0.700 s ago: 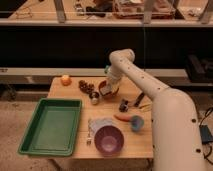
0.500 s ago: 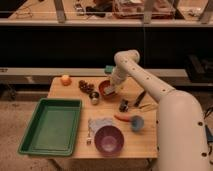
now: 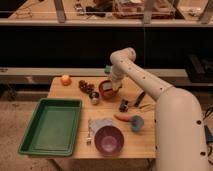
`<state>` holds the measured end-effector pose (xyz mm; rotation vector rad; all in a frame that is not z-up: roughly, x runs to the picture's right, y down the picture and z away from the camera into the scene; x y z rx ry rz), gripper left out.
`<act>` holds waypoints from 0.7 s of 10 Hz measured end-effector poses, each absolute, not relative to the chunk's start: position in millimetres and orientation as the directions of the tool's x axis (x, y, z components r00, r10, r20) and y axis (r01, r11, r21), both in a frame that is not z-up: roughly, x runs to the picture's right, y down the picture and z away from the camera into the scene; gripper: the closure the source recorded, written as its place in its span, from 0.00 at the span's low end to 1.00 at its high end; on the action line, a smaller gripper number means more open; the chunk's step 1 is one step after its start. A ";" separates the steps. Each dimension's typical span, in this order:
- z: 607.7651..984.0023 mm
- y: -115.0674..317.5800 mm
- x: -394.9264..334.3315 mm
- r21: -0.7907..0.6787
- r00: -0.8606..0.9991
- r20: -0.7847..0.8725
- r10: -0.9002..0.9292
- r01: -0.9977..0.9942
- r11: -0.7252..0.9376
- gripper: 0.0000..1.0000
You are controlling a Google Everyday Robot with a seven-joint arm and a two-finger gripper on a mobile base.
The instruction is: Wipe red bowl with eraser
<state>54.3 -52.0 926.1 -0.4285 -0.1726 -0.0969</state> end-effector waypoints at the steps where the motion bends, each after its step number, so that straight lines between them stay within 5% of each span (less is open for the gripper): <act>1: 927.7 -55.6 51.1 -0.405 0.982 0.181 -0.047 0.118 0.907 1.00; 7: 947.5 -72.3 20.1 -0.441 0.977 0.213 0.013 0.085 0.893 1.00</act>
